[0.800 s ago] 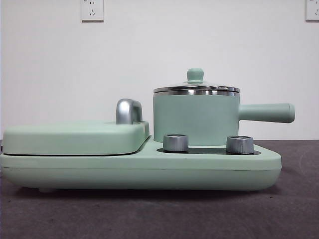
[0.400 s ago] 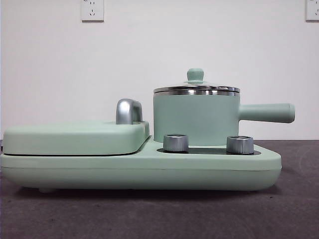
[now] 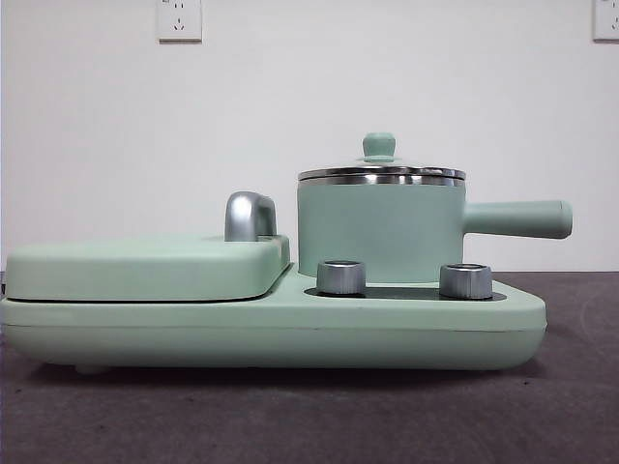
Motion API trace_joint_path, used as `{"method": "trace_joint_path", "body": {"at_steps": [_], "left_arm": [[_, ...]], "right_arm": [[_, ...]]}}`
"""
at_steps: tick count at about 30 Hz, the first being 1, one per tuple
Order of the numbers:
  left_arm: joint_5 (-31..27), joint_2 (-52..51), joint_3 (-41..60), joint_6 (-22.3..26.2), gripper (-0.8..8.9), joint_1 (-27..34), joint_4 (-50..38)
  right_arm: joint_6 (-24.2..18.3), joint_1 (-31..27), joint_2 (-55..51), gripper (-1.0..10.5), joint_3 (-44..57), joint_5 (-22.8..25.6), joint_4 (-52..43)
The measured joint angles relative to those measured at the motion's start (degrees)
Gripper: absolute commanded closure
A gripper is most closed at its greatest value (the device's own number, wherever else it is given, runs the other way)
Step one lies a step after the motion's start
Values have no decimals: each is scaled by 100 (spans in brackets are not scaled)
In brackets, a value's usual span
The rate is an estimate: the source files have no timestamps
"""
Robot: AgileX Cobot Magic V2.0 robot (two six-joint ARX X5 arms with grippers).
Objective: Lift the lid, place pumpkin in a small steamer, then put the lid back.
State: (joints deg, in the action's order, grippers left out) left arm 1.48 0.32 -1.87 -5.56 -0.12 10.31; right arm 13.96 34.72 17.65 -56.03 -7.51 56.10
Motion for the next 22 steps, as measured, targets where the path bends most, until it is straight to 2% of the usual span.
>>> {"method": "trace_joint_path", "body": {"at_steps": [9, 12, 16, 22], "left_arm": [[0, 0, 0, 0, 798, 0, 0], [0, -2, 0, 0, 798, 0, 0], [0, 0, 0, 0, 798, 0, 0], [-2, 0, 0, 0, 798, 0, 0]], "right_arm": [[0, 2, 0, 927, 9, 0, -35], [0, -122, -105, 927, 247, 9, -444], [-2, -927, -439, 927, 1246, -291, -1851], [-42, -2369, -1016, 927, 3257, -208, -4236]]}}
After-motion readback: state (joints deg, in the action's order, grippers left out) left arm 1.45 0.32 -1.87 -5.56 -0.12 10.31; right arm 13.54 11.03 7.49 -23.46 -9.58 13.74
